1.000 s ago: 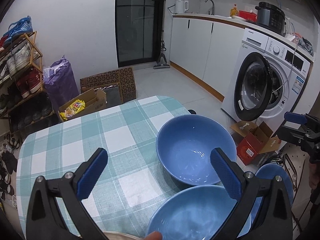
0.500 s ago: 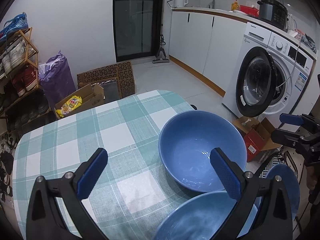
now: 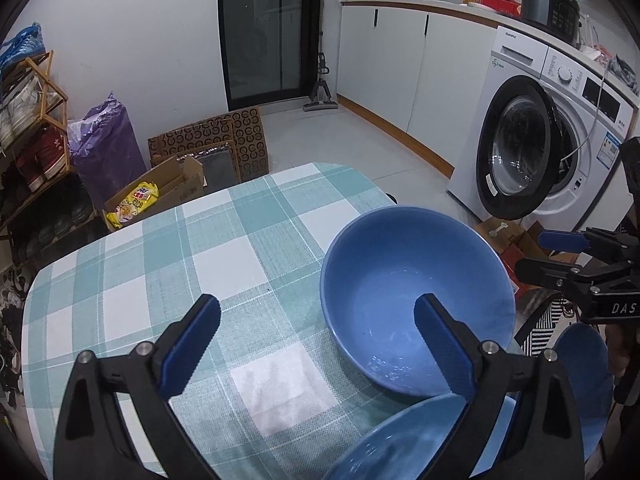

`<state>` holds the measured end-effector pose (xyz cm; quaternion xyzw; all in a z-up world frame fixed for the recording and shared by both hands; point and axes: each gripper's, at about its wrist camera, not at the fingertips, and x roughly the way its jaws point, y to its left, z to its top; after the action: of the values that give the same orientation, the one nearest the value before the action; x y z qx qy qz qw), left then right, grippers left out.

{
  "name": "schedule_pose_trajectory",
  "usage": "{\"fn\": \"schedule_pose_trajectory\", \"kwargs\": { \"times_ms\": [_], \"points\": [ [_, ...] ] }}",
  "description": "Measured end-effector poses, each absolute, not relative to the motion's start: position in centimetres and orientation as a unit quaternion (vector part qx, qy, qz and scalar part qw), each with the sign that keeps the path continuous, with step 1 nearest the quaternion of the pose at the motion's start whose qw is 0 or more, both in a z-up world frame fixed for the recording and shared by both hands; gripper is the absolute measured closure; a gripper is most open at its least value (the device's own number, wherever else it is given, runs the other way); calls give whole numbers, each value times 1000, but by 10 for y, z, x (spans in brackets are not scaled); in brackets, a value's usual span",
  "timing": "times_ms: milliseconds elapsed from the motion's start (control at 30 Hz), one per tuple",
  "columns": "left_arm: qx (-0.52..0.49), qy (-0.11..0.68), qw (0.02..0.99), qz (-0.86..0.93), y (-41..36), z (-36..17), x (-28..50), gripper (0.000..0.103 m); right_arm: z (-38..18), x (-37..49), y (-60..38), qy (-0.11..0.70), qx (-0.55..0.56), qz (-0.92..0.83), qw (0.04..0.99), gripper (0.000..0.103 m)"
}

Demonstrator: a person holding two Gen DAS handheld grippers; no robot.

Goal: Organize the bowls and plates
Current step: 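Lower both open grippers around the rim of a blue bowl, then close both grippers on the rim of the blue bowl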

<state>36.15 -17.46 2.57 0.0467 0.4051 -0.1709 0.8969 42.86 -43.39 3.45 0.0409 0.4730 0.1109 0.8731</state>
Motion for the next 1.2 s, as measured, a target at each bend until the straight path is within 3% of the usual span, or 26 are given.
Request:
{"fn": "schedule_pose_trajectory", "kwargs": {
  "times_ms": [33, 100, 200, 500, 600, 900, 1200],
  "points": [
    [47, 410, 894, -172, -175, 24, 363, 16, 32, 431, -434, 477, 42, 112, 871, 22],
    [47, 421, 890, -171, -176, 20, 368, 18, 27, 435, -432, 482, 43, 113, 868, 26],
    [46, 427, 886, -175, -178, 16, 370, 29, 21, 440, -431, 486, 42, 114, 865, 31],
    [51, 442, 877, -181, -184, 7, 375, 42, 9, 448, -428, 497, 40, 116, 859, 41],
    [50, 448, 873, -184, -185, 4, 376, 52, 8, 449, -427, 498, 40, 116, 858, 42],
    [53, 454, 870, -186, -187, -1, 379, 65, 2, 452, -426, 507, 30, 117, 853, 59],
    [60, 456, 869, -184, -188, -4, 380, 78, 1, 453, -423, 508, 26, 120, 852, 66]
  ]
}}
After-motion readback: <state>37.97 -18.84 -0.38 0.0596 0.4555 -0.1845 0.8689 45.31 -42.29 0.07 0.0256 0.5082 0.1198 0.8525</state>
